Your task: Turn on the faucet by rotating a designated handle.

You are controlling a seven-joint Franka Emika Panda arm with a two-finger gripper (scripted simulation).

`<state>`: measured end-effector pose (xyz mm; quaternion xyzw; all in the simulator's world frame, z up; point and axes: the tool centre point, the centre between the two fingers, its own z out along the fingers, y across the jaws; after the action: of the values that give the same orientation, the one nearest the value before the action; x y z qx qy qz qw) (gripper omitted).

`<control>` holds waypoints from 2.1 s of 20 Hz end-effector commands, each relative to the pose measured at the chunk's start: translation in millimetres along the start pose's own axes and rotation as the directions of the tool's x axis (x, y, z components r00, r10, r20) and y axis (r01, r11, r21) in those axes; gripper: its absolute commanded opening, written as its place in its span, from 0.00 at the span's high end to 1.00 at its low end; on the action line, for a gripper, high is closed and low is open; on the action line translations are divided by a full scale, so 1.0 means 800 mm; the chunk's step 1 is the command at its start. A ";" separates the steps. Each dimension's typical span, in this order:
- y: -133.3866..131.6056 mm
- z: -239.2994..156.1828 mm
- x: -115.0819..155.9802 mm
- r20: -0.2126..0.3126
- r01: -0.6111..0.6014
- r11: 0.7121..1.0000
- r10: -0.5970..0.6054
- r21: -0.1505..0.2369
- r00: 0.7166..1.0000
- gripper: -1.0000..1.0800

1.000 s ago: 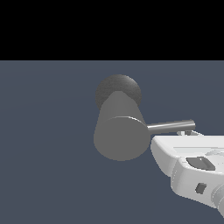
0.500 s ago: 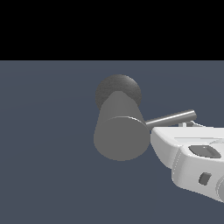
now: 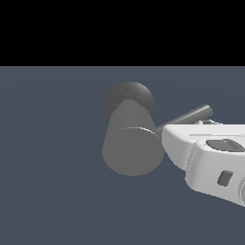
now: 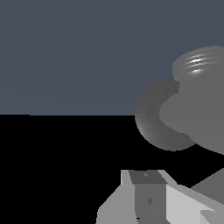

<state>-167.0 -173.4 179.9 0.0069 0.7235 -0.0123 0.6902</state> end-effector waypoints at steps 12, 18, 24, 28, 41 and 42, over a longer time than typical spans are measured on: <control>0.024 0.002 -0.036 0.016 0.003 1.000 -0.003 0.000 1.000 1.00; 0.039 0.002 -0.059 0.028 0.005 1.000 -0.005 -0.003 1.000 1.00; 0.054 0.002 -0.081 0.040 0.007 1.000 -0.007 -0.005 0.999 1.00; 0.040 -0.004 -0.051 -0.020 -0.001 1.000 0.001 0.017 1.000 1.00; 0.090 -0.001 -0.093 0.015 0.004 1.000 -0.004 0.005 1.000 1.00; 0.094 -0.001 -0.096 0.018 0.004 1.000 -0.004 0.004 1.000 1.00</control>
<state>-168.7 -114.4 227.3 0.0167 0.7411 -0.0208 0.6709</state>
